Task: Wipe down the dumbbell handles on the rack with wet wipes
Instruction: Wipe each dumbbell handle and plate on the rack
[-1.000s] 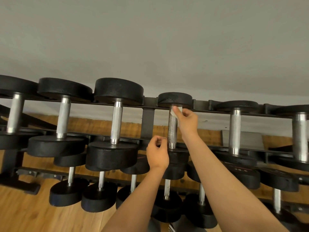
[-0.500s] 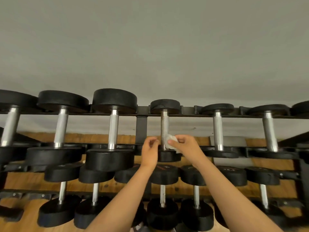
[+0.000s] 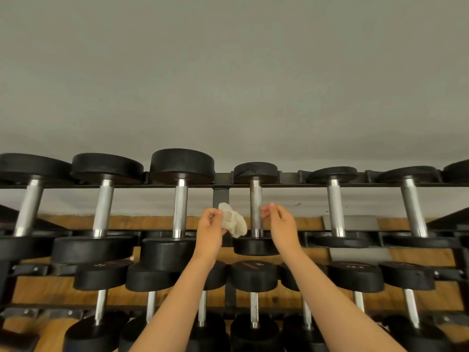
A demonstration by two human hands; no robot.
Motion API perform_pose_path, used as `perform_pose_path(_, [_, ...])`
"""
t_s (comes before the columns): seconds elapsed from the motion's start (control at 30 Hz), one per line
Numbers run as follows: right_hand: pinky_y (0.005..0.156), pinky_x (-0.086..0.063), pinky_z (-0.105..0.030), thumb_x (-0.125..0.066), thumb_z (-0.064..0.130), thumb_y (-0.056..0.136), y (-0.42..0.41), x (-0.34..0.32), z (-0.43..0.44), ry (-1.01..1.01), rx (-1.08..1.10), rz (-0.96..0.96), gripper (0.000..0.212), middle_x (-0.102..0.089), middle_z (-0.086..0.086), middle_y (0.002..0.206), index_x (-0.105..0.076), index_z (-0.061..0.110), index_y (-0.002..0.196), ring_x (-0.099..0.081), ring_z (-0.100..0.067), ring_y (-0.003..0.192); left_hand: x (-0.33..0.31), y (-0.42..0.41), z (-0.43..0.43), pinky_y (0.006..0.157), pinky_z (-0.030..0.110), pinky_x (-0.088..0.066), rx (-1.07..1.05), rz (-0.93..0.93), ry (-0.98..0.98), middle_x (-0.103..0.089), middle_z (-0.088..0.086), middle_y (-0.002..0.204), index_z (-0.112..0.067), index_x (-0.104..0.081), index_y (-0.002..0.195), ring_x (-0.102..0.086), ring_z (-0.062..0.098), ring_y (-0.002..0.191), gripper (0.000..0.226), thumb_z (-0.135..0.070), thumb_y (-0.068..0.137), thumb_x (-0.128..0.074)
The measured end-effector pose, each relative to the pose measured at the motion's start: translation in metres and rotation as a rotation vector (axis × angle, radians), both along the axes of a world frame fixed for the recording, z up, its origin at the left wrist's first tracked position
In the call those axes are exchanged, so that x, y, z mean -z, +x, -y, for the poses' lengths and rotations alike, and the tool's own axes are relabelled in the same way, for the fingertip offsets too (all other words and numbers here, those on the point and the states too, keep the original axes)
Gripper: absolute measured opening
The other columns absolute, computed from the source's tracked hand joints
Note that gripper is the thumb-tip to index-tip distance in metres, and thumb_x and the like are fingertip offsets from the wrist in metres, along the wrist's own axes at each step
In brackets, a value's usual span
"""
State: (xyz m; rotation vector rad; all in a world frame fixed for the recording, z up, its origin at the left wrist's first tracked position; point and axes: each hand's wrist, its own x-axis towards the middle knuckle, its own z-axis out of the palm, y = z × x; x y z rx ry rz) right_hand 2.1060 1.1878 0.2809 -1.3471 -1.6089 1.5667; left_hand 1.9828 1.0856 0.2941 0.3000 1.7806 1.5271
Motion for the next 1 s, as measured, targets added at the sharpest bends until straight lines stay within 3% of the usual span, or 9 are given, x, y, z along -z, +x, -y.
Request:
perform_pose_path(0.1, [0.067,-0.043,-0.015,-0.036,0.028,0.105,-0.015,0.015,0.009,0.160,0.099,0.127,0.030,-0.064,0.001,0.091,-0.063,0.016,0.096,-0.059,-0.010,0.088,0.004,0.005,-0.003,0.067,0.010,-0.047,0.046,-0.312,-0.134,-0.055,-0.001,0.090,-0.013,-0.048,0.097,-0.057,0.011,0.086,0.007,-0.017,0.102,-0.047])
perform_pose_path(0.2, [0.073,-0.050,-0.028,-0.035,0.032,0.104,-0.023,0.031,0.010,0.331,0.140,0.250,0.031,-0.062,0.002,0.089,-0.062,0.018,0.097,-0.059,-0.013,0.087,0.012,0.011,-0.009,0.059,0.010,-0.043,0.141,-0.410,-0.257,-0.054,-0.003,0.082,-0.011,-0.046,0.096,-0.053,0.004,0.074,0.008,-0.016,0.102,-0.046])
perform_pose_path(0.37, [0.073,-0.052,-0.032,-0.034,0.032,0.105,-0.016,0.037,0.003,0.283,0.153,0.213,0.031,-0.061,0.001,0.085,-0.057,0.018,0.089,-0.060,-0.014,0.081,0.019,0.010,-0.016,0.064,0.012,-0.043,0.109,-0.355,-0.206,-0.054,-0.003,0.083,-0.011,-0.048,0.099,-0.054,0.005,0.077,0.008,-0.017,0.103,-0.045])
perform_pose_path(0.53, [0.074,-0.050,-0.030,-0.035,0.031,0.105,-0.010,0.034,-0.001,0.248,0.173,0.199,0.030,-0.061,0.001,0.084,-0.057,0.018,0.088,-0.059,-0.013,0.082,0.020,0.016,-0.024,0.063,0.016,-0.044,-0.043,-0.459,-0.165,-0.056,-0.002,0.077,-0.014,-0.043,0.097,-0.055,0.004,0.070,0.007,-0.014,0.104,-0.041])
perform_pose_path(0.73, [0.070,-0.051,-0.033,-0.033,0.031,0.105,-0.011,0.034,-0.001,0.255,0.149,0.199,0.031,-0.061,0.001,0.081,-0.056,0.019,0.087,-0.060,-0.014,0.077,0.032,0.019,-0.025,0.074,0.008,-0.042,0.390,-0.330,-0.179,-0.064,-0.007,0.088,-0.018,-0.061,0.090,-0.059,0.000,0.084,0.010,-0.017,0.098,-0.055])
perform_pose_path(0.87, [0.069,-0.047,-0.027,-0.033,0.029,0.105,-0.010,0.031,-0.001,0.250,0.149,0.186,0.031,-0.061,0.002,0.083,-0.057,0.017,0.089,-0.059,-0.012,0.079,0.026,0.008,-0.026,0.084,0.011,-0.044,0.429,-0.186,-0.179,-0.071,-0.005,0.099,-0.013,-0.075,0.093,-0.062,0.002,0.097,0.024,-0.015,0.099,-0.051])
perform_pose_path(1.0, [0.070,-0.048,-0.028,-0.033,0.028,0.105,-0.010,0.031,-0.001,0.240,0.149,0.166,0.031,-0.061,0.001,0.082,-0.056,0.016,0.088,-0.059,-0.013,0.079,0.028,0.007,-0.035,0.090,0.024,-0.051,0.490,-0.260,-0.235,-0.073,-0.004,0.093,-0.018,-0.074,0.087,-0.066,0.007,0.093,0.007,-0.015,0.090,-0.068])
